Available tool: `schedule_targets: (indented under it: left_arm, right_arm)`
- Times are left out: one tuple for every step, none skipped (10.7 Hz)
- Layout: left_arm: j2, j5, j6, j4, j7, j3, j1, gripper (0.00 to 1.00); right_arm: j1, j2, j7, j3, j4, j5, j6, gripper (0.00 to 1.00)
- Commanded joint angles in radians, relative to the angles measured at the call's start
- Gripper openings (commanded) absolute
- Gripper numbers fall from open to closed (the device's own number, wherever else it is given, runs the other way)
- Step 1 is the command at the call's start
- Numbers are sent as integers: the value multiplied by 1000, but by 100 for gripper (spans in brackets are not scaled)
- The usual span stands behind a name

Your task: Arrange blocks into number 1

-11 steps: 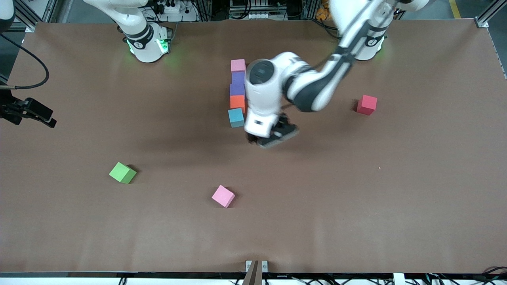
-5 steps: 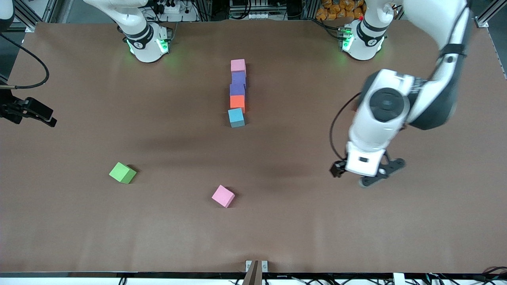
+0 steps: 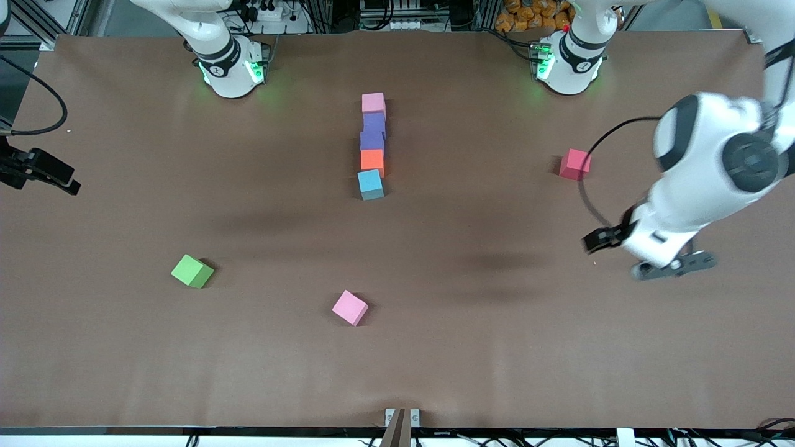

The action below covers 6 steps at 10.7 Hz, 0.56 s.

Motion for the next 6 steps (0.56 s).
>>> schedule_targets:
  left_arm:
    - [-187,-23,70,-252,35,5,-25,100]
    - [-205,-23,71,-243,42,38,-52,100]
    - [-218,-23,71,-235,46,68,-76,100]
    - [-229,-23,69,-216,70,77,-78,100]
    - [-243,-24,57,-184,123,88,-79,100]
    - [-252,-24,20,-150,159,91,-85,100]
  right_arm:
    - [11,0,-2,4,31,-18,-38,100]
    - [24,0,1,2,40,-37,-38,100]
    - [25,0,-2,4,61,-44,-43,100]
    - [28,3,0,7,68,-48,-61,100]
    - [36,3,1,4,72,-49,-71,100]
    - [36,2,0,4,74,-57,-74,100]
